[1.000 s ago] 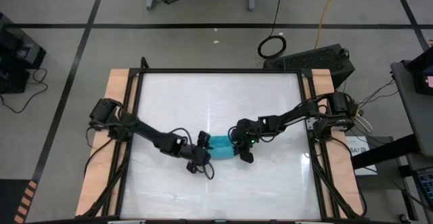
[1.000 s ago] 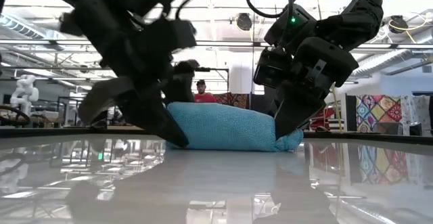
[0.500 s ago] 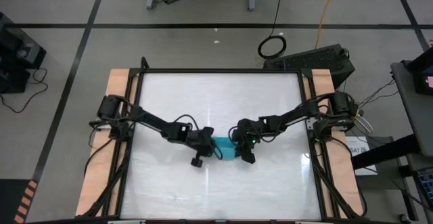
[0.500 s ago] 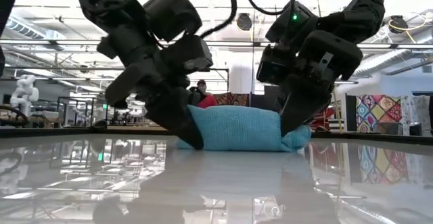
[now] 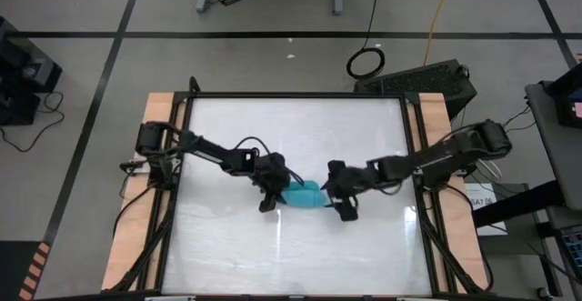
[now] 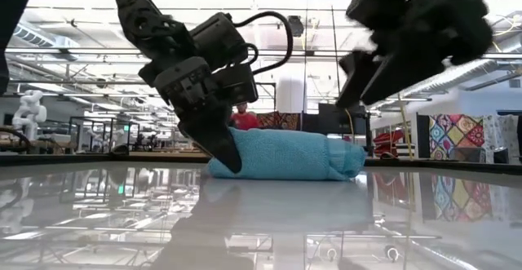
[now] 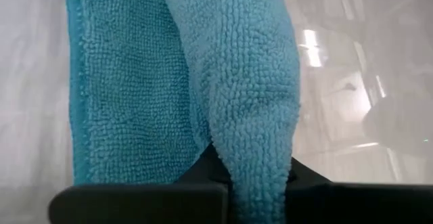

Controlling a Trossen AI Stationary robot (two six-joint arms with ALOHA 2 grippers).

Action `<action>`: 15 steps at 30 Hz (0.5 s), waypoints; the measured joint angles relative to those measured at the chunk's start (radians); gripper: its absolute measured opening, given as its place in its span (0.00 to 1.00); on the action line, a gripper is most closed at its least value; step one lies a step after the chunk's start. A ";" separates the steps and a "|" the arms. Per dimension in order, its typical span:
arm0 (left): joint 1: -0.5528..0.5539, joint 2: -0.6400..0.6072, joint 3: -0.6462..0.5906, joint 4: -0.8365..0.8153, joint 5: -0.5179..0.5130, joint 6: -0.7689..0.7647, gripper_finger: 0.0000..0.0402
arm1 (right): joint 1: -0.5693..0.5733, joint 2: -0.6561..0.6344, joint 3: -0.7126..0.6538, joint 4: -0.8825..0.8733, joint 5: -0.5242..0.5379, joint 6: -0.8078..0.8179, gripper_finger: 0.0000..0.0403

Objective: Roll towel
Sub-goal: Roll the blue towel

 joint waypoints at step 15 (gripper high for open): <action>0.074 0.001 -0.001 -0.003 0.093 -0.028 0.06 | 0.206 0.194 0.002 0.178 0.491 -0.377 0.57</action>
